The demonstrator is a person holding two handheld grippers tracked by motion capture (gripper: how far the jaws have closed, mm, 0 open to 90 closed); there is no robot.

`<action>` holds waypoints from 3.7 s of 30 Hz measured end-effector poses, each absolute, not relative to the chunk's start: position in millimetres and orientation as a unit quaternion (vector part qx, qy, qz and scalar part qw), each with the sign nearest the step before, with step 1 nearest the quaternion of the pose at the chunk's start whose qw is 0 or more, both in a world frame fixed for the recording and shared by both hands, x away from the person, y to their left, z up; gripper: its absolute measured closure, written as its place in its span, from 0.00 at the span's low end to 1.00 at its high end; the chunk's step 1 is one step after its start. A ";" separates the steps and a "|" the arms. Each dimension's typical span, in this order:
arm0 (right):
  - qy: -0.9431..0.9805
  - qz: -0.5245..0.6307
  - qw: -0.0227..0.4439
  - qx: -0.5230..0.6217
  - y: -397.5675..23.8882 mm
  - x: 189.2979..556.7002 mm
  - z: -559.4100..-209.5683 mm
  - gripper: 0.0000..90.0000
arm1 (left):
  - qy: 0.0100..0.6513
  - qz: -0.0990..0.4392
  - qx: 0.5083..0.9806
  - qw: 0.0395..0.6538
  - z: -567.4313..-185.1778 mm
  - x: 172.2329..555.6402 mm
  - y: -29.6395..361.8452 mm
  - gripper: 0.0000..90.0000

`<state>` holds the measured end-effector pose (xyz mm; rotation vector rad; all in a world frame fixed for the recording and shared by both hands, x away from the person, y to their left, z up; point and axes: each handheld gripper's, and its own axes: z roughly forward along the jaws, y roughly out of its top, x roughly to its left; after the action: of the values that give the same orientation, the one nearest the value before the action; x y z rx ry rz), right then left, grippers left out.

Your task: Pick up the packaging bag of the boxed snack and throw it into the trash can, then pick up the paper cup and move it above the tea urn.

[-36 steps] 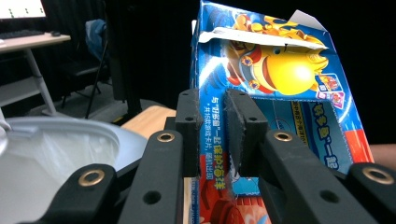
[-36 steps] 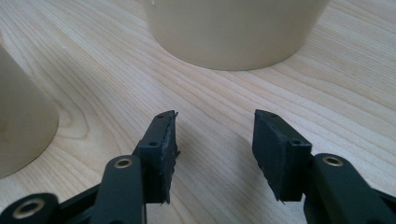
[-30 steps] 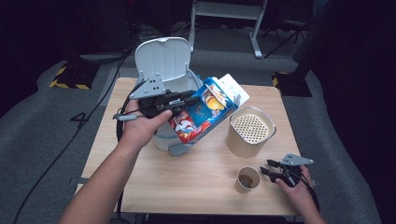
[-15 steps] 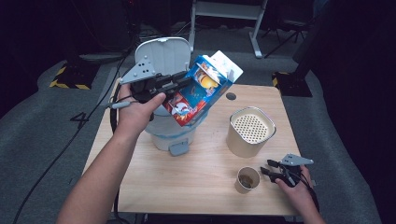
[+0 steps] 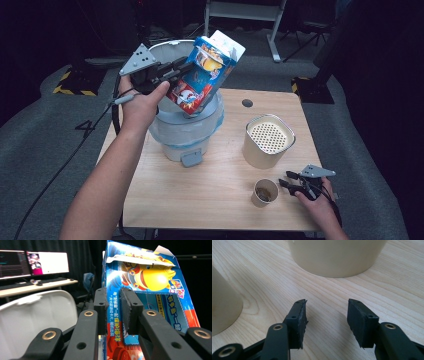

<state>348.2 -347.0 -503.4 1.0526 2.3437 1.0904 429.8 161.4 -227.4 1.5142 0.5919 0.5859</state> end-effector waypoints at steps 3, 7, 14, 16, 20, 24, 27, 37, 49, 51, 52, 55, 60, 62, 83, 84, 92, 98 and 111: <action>0.827 0.385 0.174 0.371 -347.0 348.2 -503.4 0.56 | 0.271 0.276 0.657 0.647 -226.2 432.7 165.7 0.84; 0.827 0.385 0.174 0.371 -347.0 348.2 -503.4 0.56 | 0.289 0.294 0.644 0.644 -225.3 437.8 171.7 0.84; 0.827 0.385 0.174 0.371 -347.0 348.2 -503.4 0.56 | 0.306 0.314 0.635 0.636 -229.8 446.5 176.1 0.84; 0.827 0.385 0.174 0.371 -347.0 348.2 -503.4 0.56 | 0.310 0.319 0.632 0.635 -231.2 448.2 175.9 0.84; 0.827 0.385 0.174 0.371 -347.0 348.2 -503.4 0.56 | 0.314 0.326 0.638 0.623 -234.9 452.1 174.8 0.84; 0.827 0.385 0.174 0.371 -347.0 348.2 -503.4 0.56 | 0.316 0.337 0.646 0.608 -239.6 455.7 172.5 0.84; 0.827 0.385 0.174 0.371 -347.0 348.2 -503.4 0.56 | 0.318 0.340 0.650 0.601 -242.2 457.6 170.5 0.84; 0.827 0.385 0.174 0.371 -347.0 348.2 -503.4 0.56 | 0.327 0.342 0.661 0.583 -247.0 460.3 168.3 0.84; 0.827 0.385 0.174 0.371 -347.0 348.2 -503.4 0.56 | 0.339 0.333 0.678 0.560 -258.3 460.9 167.1 0.84; 0.827 0.385 0.174 0.371 -347.0 348.2 -503.4 0.56 | 0.340 0.330 0.683 0.556 -259.7 460.6 167.5 0.84; 0.827 0.385 0.174 0.371 -347.0 348.2 -503.4 0.56 | 0.340 0.330 0.684 0.554 -260.1 460.5 167.5 0.84; 0.827 0.385 0.174 0.371 -347.0 348.2 -503.4 0.56 | 0.343 0.326 0.691 0.547 -261.4 459.2 167.3 0.84; 0.827 0.385 0.174 0.371 -347.0 348.2 -503.4 0.56 | 0.341 0.322 0.703 0.534 -263.0 457.8 166.1 0.84; 0.827 0.385 0.174 0.371 -347.0 348.2 -503.4 0.56 | 0.339 0.320 0.709 0.529 -263.9 456.8 165.5 0.84; 0.827 0.385 0.174 0.372 -347.0 348.2 -503.4 0.56 | 0.351 0.281 0.717 0.533 -273.5 447.0 165.0 0.69; 0.827 0.385 0.174 0.371 -347.0 348.2 -503.4 0.56 | 0.347 0.280 0.718 0.534 -272.7 445.1 165.2 0.67; 0.827 0.385 0.174 0.371 -347.1 348.3 -503.4 0.56 | 0.300 0.254 0.736 0.551 -265.6 421.8 170.8 0.57; 0.827 0.385 0.174 0.371 -347.1 348.3 -503.4 0.56 | 0.264 0.237 0.755 0.552 -263.0 402.4 173.8 0.55; 0.832 0.379 0.172 0.366 -346.1 348.2 -503.3 0.42 | 0.239 0.195 0.776 0.550 -298.2 358.9 184.5 0.53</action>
<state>348.2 -346.1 -503.3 1.0402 2.3614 1.0769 358.9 184.5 -298.2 1.8366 0.5662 0.4609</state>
